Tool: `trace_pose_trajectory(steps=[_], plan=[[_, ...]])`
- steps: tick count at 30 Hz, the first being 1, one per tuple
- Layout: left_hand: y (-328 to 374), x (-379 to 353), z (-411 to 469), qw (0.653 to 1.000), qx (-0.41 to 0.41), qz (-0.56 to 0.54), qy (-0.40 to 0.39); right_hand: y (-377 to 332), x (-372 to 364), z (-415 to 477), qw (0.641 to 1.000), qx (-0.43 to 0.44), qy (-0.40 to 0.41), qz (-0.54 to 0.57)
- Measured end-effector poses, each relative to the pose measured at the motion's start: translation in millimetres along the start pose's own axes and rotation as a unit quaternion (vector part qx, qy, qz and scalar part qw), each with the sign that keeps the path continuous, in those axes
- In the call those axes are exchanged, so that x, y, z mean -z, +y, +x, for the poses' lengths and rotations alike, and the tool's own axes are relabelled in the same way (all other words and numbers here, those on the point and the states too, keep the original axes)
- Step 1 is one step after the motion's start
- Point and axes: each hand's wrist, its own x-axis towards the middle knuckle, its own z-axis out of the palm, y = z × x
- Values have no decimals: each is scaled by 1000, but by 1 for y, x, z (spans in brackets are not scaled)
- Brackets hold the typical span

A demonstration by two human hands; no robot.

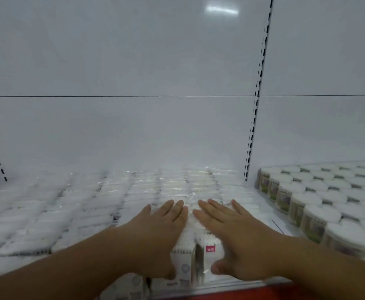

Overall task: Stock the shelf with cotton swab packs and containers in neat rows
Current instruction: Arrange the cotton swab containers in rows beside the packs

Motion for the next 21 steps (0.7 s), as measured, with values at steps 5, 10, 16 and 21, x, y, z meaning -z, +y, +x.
trace_pose_trajectory(steps=[5,10,16,21], plan=[[-1,-5,0,1000,-6,-12,23,-3,-9,-1,1000,-14,24,-10],[-1,3,-6,998,-11,25,64,-6,3,-3,999,-25,-2,-22],[-24,8,-55,994,41,-56,89,-15,22,-3,998,-37,-34,-32],[-24,-22,-80,989,143,4,29,-61,9,10,997,-25,65,15]])
